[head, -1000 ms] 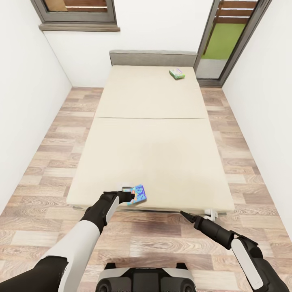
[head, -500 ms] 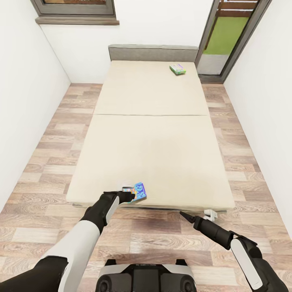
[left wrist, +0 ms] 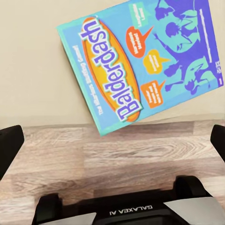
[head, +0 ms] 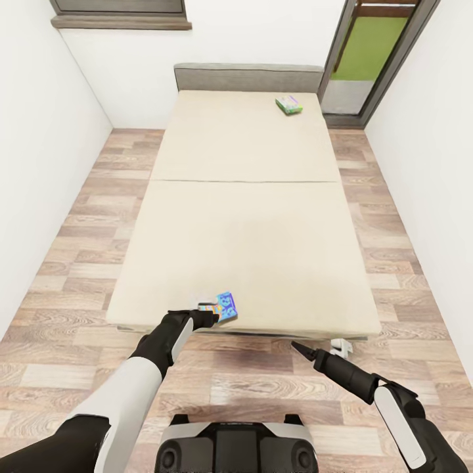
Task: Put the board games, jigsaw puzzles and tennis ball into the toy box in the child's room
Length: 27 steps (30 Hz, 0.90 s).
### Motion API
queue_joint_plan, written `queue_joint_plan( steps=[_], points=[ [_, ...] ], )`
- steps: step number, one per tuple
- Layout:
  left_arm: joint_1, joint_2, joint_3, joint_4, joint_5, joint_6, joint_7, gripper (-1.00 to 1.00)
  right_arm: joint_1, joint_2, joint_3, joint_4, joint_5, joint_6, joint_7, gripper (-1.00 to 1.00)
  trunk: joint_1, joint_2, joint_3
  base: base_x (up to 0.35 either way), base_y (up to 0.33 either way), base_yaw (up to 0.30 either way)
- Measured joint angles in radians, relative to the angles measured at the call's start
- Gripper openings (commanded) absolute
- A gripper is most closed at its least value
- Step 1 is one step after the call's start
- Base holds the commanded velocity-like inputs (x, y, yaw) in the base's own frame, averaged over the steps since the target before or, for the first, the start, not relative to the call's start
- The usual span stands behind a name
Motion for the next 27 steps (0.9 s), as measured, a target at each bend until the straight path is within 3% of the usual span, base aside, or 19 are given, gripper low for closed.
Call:
queue_joint_plan(
  steps=[21, 27],
  points=[
    [0.001, 0.000, -0.001, -0.003, 0.000, -0.017, 0.001, 1.00, 0.000, 0.001, 0.002, 0.000, 0.007, -0.001, -0.009, 1.00, 0.000, 0.000, -0.002, 0.055, 0.000, 0.000],
    [0.001, 0.000, -0.001, -0.046, -0.001, 0.004, 0.001, 1.00, 0.000, 0.001, -0.002, 0.008, 0.006, -0.002, -0.012, 1.00, -0.001, 0.000, -0.002, 0.212, 0.000, 0.000]
  ],
)
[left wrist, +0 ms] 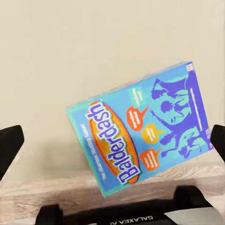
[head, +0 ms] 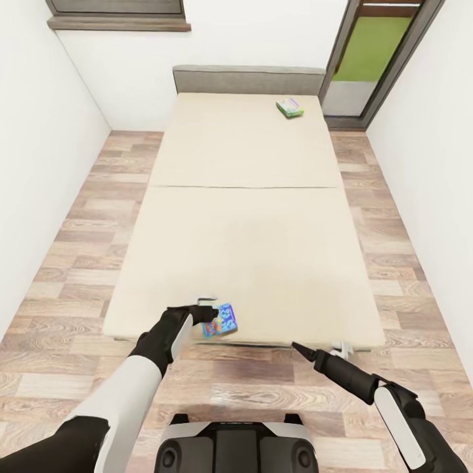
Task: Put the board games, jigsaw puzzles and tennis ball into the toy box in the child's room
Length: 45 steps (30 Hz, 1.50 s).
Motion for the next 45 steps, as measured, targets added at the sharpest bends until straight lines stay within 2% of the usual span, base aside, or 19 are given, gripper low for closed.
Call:
queue_joint_plan(
  steps=[2, 5, 8, 10, 13, 16, 20, 22, 26, 35, 45],
  points=[
    [0.000, 0.000, 0.001, -0.012, 0.000, 0.022, 0.000, 1.00, 0.000, 0.000, -0.001, 0.003, 0.000, 0.000, 0.000, 1.00, 0.000, 0.000, 0.000, 0.184, 0.000, 0.000],
    [-0.001, 0.000, 0.003, -0.087, 0.000, 0.117, 0.000, 1.00, 0.000, 0.001, 0.001, 0.007, 0.000, -0.001, -0.001, 1.00, 0.000, 0.000, 0.000, 0.071, 0.000, 0.000],
    [-0.001, 0.000, 0.002, -0.201, 0.000, 0.262, 0.000, 1.00, 0.000, 0.001, 0.004, 0.009, 0.001, -0.001, -0.002, 1.00, 0.000, 0.000, 0.000, 0.022, 0.000, 0.000],
    [-0.003, 0.000, 0.003, -0.233, 0.001, 0.315, 0.000, 1.00, 0.000, 0.001, 0.004, 0.009, 0.002, 0.000, -0.002, 1.00, 0.000, 0.000, 0.000, 0.009, 0.000, 0.000],
    [-0.025, 0.000, 0.005, -0.250, 0.002, 0.351, 0.001, 1.00, 0.000, 0.001, 0.003, 0.010, 0.001, 0.001, -0.003, 1.00, 0.001, 0.000, 0.000, 0.005, 0.000, 0.000],
    [-0.059, 0.000, 0.007, -0.239, 0.002, 0.367, 0.003, 1.00, 0.000, 0.001, 0.001, 0.009, 0.000, 0.003, -0.004, 1.00, 0.001, 0.000, 0.000, 0.002, 0.000, 0.000],
    [-0.111, 0.000, 0.011, -0.164, 0.003, 0.374, 0.003, 1.00, 0.000, 0.001, 0.000, 0.008, 0.001, 0.008, -0.005, 1.00, 0.001, 0.000, 0.000, 0.000, 0.000, 0.000],
    [-0.157, 0.000, 0.013, -0.103, 0.004, 0.374, 0.002, 1.00, 0.000, 0.001, -0.001, 0.005, 0.001, 0.012, -0.005, 1.00, 0.001, 0.000, 0.000, 0.000, 0.000, 0.000],
    [-0.190, 0.000, 0.015, -0.064, 0.005, 0.377, -0.001, 1.00, -0.001, 0.000, -0.002, 0.001, -0.002, 0.019, -0.006, 1.00, 0.001, 0.000, 0.000, 0.000, 0.000, 0.000],
    [-0.201, 0.000, 0.014, -0.057, 0.005, 0.376, -0.033, 1.00, -0.001, -0.007, -0.005, -0.008, -0.009, 0.056, -0.006, 1.00, 0.000, 0.000, 0.000, 0.000, 0.000, 0.000],
    [-0.203, 0.000, 0.013, -0.052, 0.003, 0.366, -0.051, 1.00, -0.001, -0.008, -0.006, -0.008, -0.011, 0.054, 0.004, 1.00, 0.001, 0.000, 0.000, 0.000, 0.000, 0.000]
  ],
)
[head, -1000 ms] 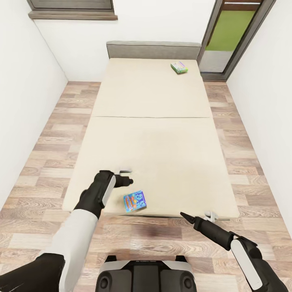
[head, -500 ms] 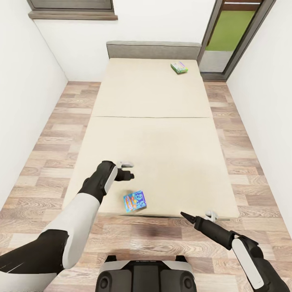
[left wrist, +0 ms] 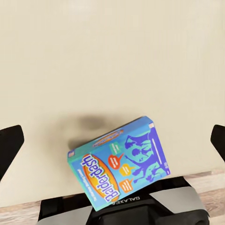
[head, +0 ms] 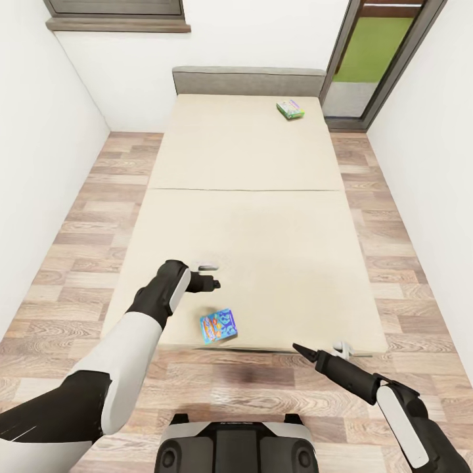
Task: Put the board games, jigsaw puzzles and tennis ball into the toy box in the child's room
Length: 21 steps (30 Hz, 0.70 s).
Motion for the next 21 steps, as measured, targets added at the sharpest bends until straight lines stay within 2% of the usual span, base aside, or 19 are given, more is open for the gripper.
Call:
queue_joint_plan(
  steps=[13, 21],
  points=[
    [0.000, 0.000, -0.004, 0.020, -0.001, -0.024, -0.001, 1.00, 0.000, 0.004, 0.000, -0.029, -0.001, 0.001, 0.004, 1.00, 0.000, 0.000, -0.001, 0.000, 0.000, 0.000],
    [0.000, 0.000, -0.006, 0.021, -0.002, -0.029, -0.001, 1.00, 0.001, 0.001, -0.020, -0.059, -0.003, 0.010, 0.004, 1.00, 0.000, 0.000, -0.011, 0.000, 0.000, 0.000]
  ],
)
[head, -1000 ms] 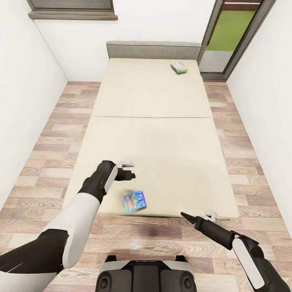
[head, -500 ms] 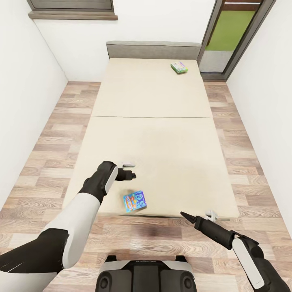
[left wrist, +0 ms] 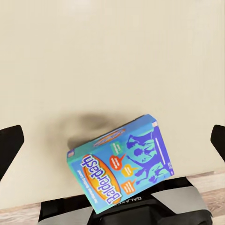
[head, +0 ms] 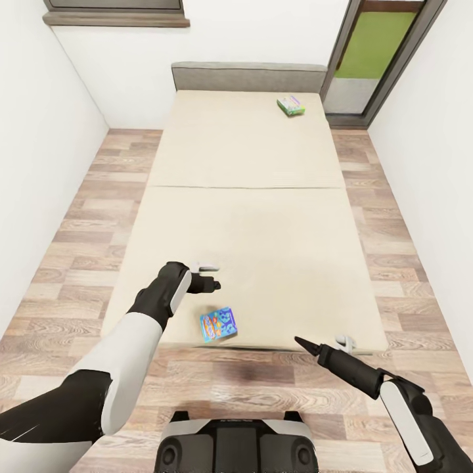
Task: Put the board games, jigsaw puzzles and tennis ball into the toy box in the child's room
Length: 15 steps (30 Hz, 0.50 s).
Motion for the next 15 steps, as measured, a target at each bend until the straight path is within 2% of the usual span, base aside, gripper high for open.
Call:
queue_joint_plan(
  steps=[15],
  points=[
    [0.000, 0.000, -0.007, 0.001, -0.001, -0.028, -0.010, 1.00, 0.000, -0.007, -0.006, -0.004, -0.001, 0.004, 0.001, 1.00, 0.000, 0.000, -0.024, 0.000, 0.000, 0.000]
  ],
)
